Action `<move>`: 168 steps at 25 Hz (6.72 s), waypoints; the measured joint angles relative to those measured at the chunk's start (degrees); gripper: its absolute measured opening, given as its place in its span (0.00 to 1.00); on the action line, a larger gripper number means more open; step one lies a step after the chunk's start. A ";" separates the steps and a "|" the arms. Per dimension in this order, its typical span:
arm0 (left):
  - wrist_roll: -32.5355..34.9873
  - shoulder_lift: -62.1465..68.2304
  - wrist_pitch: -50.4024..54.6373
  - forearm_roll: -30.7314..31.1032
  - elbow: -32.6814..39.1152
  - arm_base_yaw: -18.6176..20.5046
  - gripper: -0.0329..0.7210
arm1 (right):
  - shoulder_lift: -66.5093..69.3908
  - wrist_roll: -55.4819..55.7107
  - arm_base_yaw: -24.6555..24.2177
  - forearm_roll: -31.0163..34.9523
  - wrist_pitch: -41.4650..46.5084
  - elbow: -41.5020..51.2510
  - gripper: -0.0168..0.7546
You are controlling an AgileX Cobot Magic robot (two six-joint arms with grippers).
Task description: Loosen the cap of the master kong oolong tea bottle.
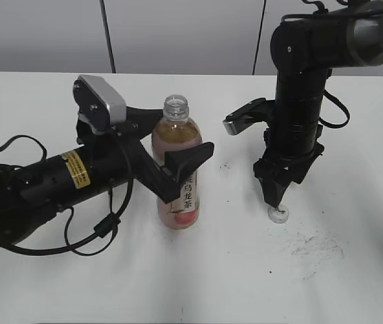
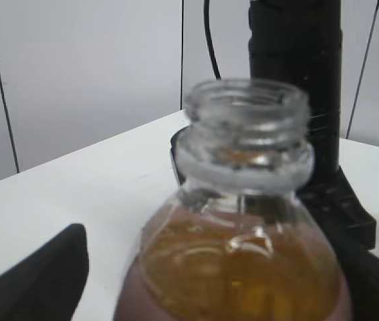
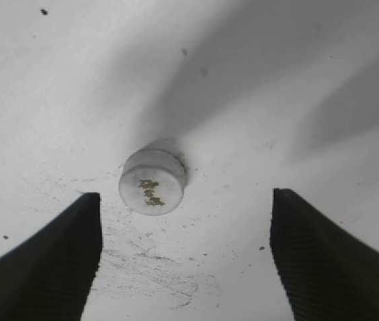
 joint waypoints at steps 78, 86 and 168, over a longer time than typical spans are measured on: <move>4.71 -99.15 139.18 -25.05 0.10 0.00 0.82 | -51.40 16.62 -0.04 3.16 4.80 24.86 0.78; 9.43 -107.99 139.36 -27.32 0.10 0.00 0.82 | -72.14 18.50 -0.04 3.67 4.80 38.32 0.78; 10.23 -113.10 127.53 -25.69 4.83 25.60 0.72 | -124.32 20.21 -17.33 -2.16 -2.41 57.61 0.78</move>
